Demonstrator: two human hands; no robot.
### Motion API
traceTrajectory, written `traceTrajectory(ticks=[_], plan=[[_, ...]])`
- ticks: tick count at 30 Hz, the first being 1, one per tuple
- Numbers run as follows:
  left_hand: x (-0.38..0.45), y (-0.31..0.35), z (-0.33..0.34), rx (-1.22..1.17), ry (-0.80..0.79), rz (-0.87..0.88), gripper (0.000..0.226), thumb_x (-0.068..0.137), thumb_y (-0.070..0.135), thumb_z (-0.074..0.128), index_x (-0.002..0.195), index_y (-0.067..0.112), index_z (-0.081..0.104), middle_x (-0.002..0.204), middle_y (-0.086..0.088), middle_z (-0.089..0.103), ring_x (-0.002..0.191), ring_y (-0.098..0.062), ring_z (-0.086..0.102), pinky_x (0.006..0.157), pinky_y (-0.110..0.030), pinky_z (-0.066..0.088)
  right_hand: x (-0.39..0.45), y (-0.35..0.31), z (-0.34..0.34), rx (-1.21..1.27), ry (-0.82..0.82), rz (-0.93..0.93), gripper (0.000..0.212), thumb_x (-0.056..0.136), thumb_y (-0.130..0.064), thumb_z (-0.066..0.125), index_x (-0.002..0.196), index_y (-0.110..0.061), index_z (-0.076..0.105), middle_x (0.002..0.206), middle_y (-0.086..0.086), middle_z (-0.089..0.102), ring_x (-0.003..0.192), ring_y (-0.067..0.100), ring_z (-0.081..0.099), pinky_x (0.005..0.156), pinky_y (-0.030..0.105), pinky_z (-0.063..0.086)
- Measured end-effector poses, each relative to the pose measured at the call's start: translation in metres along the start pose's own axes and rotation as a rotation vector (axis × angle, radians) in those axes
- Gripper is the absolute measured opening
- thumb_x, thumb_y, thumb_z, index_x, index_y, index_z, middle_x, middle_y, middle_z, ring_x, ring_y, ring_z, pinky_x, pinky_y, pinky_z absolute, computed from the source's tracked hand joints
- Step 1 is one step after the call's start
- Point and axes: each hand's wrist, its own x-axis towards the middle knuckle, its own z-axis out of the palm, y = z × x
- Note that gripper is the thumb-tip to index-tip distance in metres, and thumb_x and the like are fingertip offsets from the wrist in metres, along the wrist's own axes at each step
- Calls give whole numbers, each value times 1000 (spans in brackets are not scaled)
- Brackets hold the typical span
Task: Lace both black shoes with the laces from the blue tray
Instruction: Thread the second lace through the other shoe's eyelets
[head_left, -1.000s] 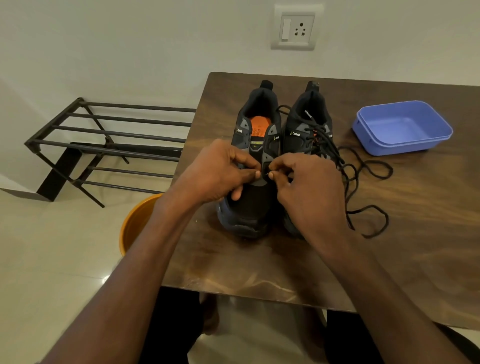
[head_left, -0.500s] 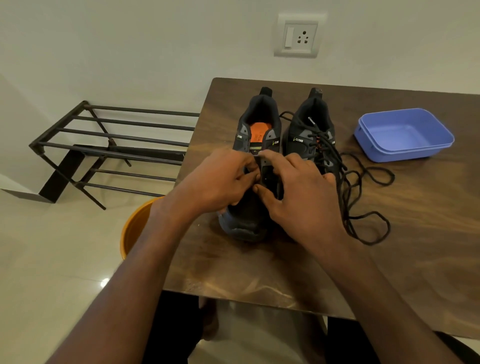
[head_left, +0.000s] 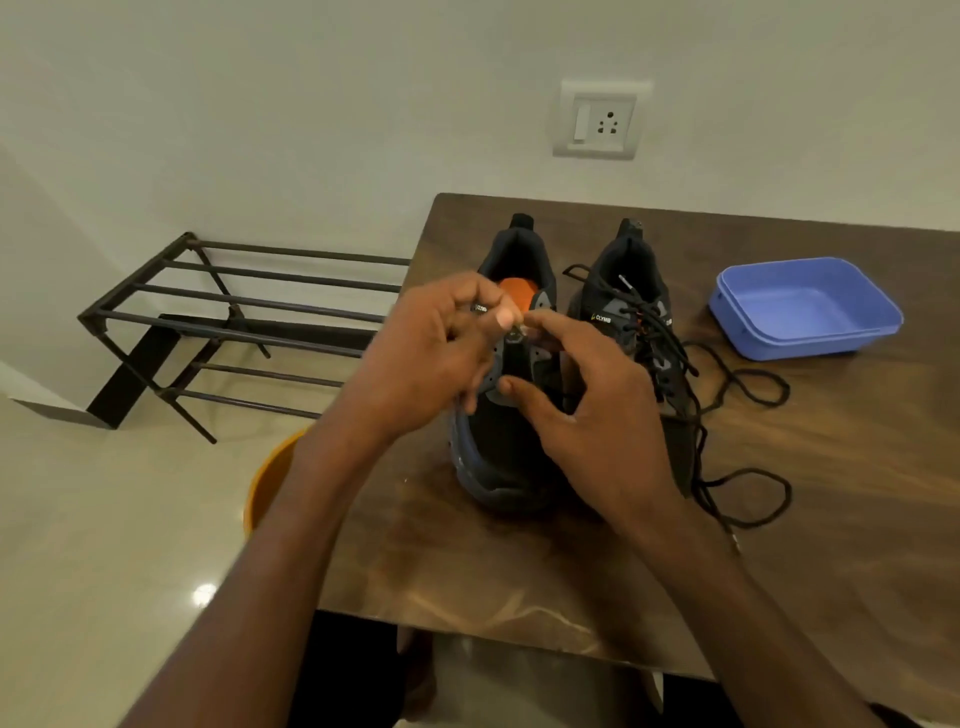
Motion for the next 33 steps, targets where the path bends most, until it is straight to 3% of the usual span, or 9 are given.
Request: traceTrajectory(ticks=[2,4,9,12,15,20,23,27,33], plan=[[2,-4,3,-12,5,45,14,107,20,55,107,11,65,63,-1,61,54,-14,60,53,-17,47,3,-3,-1,287,39,84,19,96,-24,71,114,-22,74,99,-12,75,98,5,70,90,30,57],[4,-13,4,-30,53,39,16,107,23,54,111,12,66,76,1,65,68,-12,64,59,-19,51,6,-4,-2,419,57,140,12,99,-19,66,102,-20,78,86,-7,76,89,8,72,85,30,58],[10,-40,26,311,102,-245,46,97,40,68,137,27,49,124,10,48,104,-4,53,80,-18,48,8,-5,-4,461,113,117,21,105,-20,55,105,-19,76,105,-7,73,106,9,68,94,30,56],[11,-44,35,330,96,-284,58,93,40,74,139,27,41,128,7,39,110,-7,47,80,-14,43,12,-7,-12,385,156,61,22,106,-19,56,93,-14,73,104,-2,62,102,13,64,90,30,55],[14,-44,38,359,112,-243,56,92,37,74,134,26,40,131,2,41,116,-13,51,94,-26,48,17,-24,-24,572,115,49,28,108,-16,50,89,-14,70,92,2,71,94,22,69,94,46,56],[14,-42,31,332,87,-289,50,93,39,73,130,29,42,131,2,43,112,-12,54,90,-28,51,40,-71,-53,965,171,52,25,109,-14,44,99,-8,67,74,5,61,56,15,40,57,29,42],[13,-41,31,376,105,-286,46,88,47,77,121,31,49,121,6,50,102,-9,57,82,-25,51,52,-66,-50,680,132,56,20,108,-15,51,113,-15,70,71,8,65,48,9,43,46,24,39],[8,-37,26,382,204,-243,31,85,48,79,86,27,57,81,8,62,72,-8,61,64,-25,51,28,-23,-15,63,8,85,13,101,-28,63,104,-37,71,75,-14,70,74,-1,67,72,28,59],[7,-40,16,155,232,-345,28,84,46,81,74,21,73,70,3,73,69,-11,72,68,-44,65,24,7,3,-235,-115,24,21,96,-30,68,114,-35,76,98,-17,69,92,6,63,82,40,57]])
